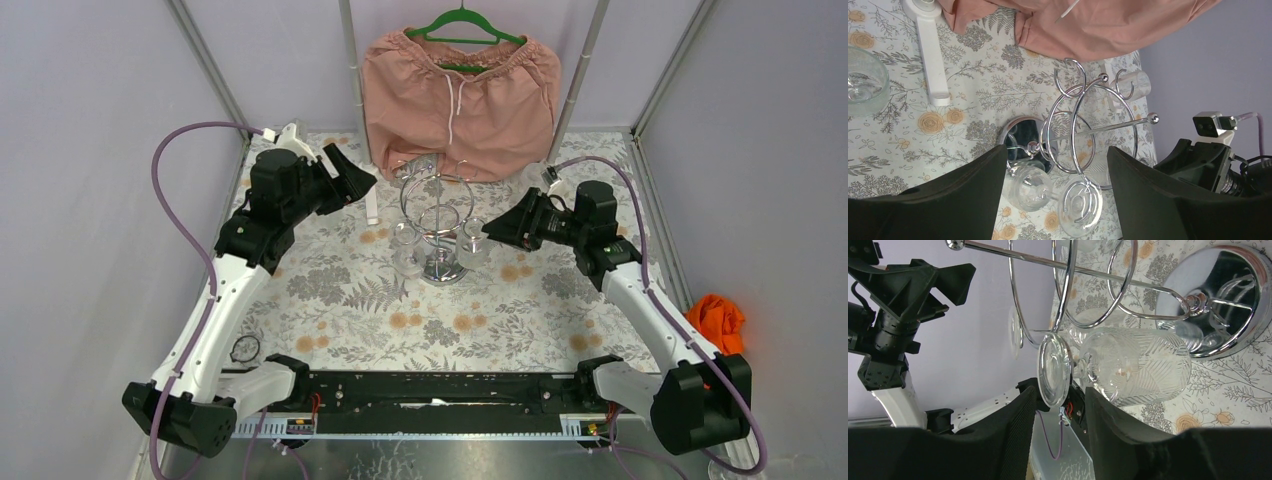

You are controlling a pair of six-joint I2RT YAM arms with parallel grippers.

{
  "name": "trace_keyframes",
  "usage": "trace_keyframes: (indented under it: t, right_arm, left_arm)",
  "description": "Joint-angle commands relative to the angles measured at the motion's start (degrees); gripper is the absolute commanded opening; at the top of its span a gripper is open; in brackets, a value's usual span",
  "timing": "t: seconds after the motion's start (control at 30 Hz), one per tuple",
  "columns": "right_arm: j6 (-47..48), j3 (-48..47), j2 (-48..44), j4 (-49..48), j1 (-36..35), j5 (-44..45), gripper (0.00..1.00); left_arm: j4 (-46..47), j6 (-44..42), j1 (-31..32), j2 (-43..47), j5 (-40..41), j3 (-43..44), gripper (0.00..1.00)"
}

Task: Take the wine glass off the wine glass rack

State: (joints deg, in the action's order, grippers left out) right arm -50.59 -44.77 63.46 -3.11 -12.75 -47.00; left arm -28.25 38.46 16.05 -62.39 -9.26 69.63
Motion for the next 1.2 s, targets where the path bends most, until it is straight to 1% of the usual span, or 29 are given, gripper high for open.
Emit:
trace_keyframes:
  t: [0.0,0.17,0.33,0.57,0.7,0.8,1.0,1.17]
  right_arm:
    - [0.56,-0.94,0.73,-1.14,-0.34,0.6,0.47]
    - [-0.87,-0.73,1.18,-2.88,-0.99,0.89,0.42]
    - [-2.01,-1.11,1.34,-4.16,-2.12,1.35,0.41]
    - [-3.87,-0.81,2.49,-6.29,-3.78,2.29,0.27]
    - [-4.33,-0.38,1.88,-6.16,-3.86,3.39,0.25]
    - [-5.6,0.3,1.14,-6.39,-3.78,4.17,0.19]
    - [-9.75,2.66,-1.78,-7.38,-3.85,6.85,0.13]
    - [-12.41,4.33,-3.79,-7.99,-3.81,7.83,0.06]
  left_arm:
    - [1.81,-0.4,-0.24,0.75,0.07,-0.46,0.81]
    - [1.9,-0.4,-0.23,0.62,-0.04,-0.58,0.81]
    - [1.92,-0.48,-0.24,0.67,0.07,-0.86,0.81]
    - [2.05,-0.57,-0.36,0.97,0.27,-1.15,0.81]
    - [1.99,-0.66,-0.37,1.14,0.38,-1.34,0.81]
    - [2.02,-0.6,-0.37,1.06,0.42,-1.33,0.81]
    - [2.07,-0.53,-0.34,0.84,0.04,-1.25,0.81]
    - [2.3,-0.5,-0.32,0.83,-0.35,-1.34,0.81]
